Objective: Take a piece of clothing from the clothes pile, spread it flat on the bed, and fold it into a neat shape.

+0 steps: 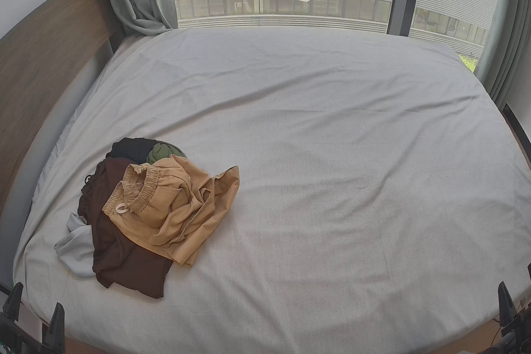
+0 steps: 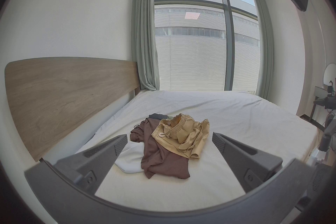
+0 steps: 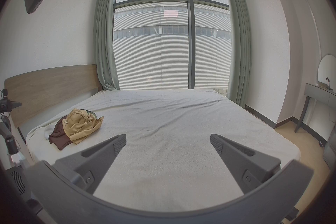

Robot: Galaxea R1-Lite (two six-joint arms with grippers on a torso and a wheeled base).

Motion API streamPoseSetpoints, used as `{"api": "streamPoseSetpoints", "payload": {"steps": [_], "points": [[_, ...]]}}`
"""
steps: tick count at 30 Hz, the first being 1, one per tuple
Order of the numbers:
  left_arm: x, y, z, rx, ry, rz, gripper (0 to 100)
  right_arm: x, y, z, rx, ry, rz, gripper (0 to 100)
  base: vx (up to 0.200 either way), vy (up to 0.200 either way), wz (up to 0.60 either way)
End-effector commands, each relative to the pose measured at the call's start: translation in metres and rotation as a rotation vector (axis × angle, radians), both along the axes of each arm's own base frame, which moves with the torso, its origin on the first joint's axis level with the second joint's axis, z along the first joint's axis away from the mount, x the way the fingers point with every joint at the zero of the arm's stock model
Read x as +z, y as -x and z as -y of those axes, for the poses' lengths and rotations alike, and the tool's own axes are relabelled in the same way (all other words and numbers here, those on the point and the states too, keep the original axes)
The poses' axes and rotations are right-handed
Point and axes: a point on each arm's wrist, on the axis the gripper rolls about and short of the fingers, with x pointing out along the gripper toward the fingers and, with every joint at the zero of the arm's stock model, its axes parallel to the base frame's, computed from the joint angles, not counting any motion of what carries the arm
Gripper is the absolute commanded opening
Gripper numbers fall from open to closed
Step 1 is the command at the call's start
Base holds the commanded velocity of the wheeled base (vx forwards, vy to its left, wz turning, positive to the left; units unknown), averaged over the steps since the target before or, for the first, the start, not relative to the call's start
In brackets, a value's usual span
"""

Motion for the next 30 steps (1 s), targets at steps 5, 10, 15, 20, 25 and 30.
{"api": "streamPoseSetpoints", "payload": {"steps": [5,10,15,20,25,30], "points": [[0.061,0.003,-0.001,-0.055,0.023,0.06,100,-0.005,0.0,0.0,0.0,0.0,-0.004,100,0.0,0.0,0.0],[0.065,-0.009,0.0,-0.15,0.111,-0.021,100,-0.005,0.0,0.0,0.002,0.002,-0.004,100,0.0,0.0,0.0],[0.077,-0.019,0.001,-0.16,0.177,-0.062,100,-0.005,0.0,0.0,0.002,0.002,-0.003,100,0.0,0.0,0.0],[0.089,-0.032,0.002,-0.164,0.179,-0.067,100,-0.005,0.0,0.0,0.0,0.002,-0.004,100,0.0,0.0,0.0],[0.102,-0.05,0.004,-0.167,0.189,-0.073,100,-0.005,0.0,0.0,0.0,0.003,-0.006,100,0.0,0.0,0.0],[0.12,-0.077,0.008,-0.179,0.255,-0.115,100,-0.005,0.0,0.0,0.002,0.003,-0.003,100,0.0,0.0,0.0]]}}
